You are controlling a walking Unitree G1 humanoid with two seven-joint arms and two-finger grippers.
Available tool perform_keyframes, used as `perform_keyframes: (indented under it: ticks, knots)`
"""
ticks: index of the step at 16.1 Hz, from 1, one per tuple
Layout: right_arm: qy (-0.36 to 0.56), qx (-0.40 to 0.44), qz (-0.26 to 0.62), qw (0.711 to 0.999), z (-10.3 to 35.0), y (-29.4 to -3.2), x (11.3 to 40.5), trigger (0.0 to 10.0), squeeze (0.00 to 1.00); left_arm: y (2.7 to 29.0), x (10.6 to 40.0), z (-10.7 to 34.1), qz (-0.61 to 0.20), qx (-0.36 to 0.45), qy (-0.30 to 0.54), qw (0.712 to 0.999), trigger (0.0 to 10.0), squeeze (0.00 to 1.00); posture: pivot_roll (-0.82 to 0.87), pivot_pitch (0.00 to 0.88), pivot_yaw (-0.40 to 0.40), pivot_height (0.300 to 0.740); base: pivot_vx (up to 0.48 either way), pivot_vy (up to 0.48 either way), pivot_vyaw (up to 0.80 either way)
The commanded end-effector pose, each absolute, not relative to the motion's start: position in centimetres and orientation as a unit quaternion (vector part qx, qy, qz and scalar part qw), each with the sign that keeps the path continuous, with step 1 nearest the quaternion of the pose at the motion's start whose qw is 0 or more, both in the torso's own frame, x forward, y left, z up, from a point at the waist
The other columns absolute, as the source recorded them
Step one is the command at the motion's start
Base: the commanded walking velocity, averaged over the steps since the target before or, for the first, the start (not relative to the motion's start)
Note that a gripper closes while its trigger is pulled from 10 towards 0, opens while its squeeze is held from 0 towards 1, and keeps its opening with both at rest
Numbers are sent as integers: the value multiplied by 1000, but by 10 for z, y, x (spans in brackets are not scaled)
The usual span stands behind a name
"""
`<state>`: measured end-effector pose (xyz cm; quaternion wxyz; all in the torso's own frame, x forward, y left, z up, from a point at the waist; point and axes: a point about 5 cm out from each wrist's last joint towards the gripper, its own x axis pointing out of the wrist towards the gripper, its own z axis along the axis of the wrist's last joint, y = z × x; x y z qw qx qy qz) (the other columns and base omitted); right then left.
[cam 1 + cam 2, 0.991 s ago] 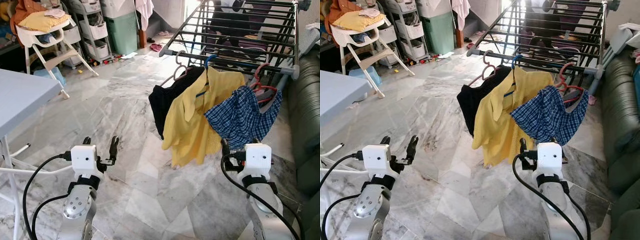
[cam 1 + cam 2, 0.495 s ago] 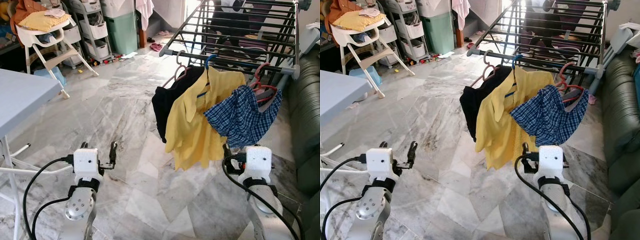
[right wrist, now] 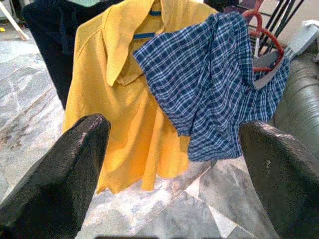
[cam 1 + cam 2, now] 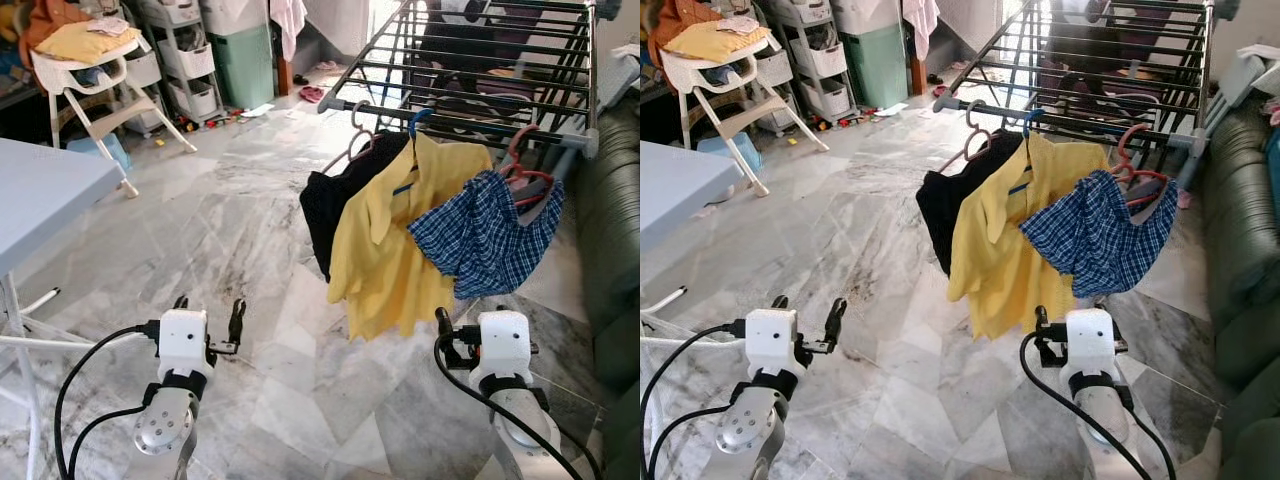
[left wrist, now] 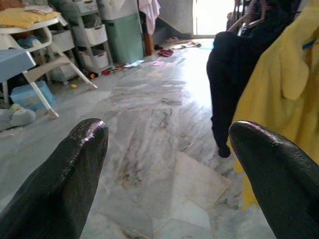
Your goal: Hang hanger
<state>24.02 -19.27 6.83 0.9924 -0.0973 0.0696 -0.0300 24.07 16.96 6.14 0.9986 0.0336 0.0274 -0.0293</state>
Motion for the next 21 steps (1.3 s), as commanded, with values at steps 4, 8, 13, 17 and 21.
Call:
perform_keyframes:
  ticks: [4,8,13,17,21]
  knots:
    - [48,-85,-24,995,78,-190,245,10000,0,167,245,66,-43,23,17,999,10000,0,-119,0,45,740,127,0,508]
    - [44,-76,-26,996,80,-190,246,10000,0,165,248,67,-48,19,17,999,10000,0,-125,0,48,740,301,0,0]
    - [52,-64,-27,996,78,-188,247,10000,0,164,248,67,-55,16,18,998,10000,0,-121,0,51,740,318,0,-424]
    - [52,-64,-27,996,78,-187,248,10000,0,162,248,66,-59,13,21,998,10000,0,-123,0,51,740,312,125,-800]
    - [54,-63,-29,996,77,-188,248,10000,0,160,248,64,-62,8,24,998,10000,0,-125,0,50,740,203,378,-478]
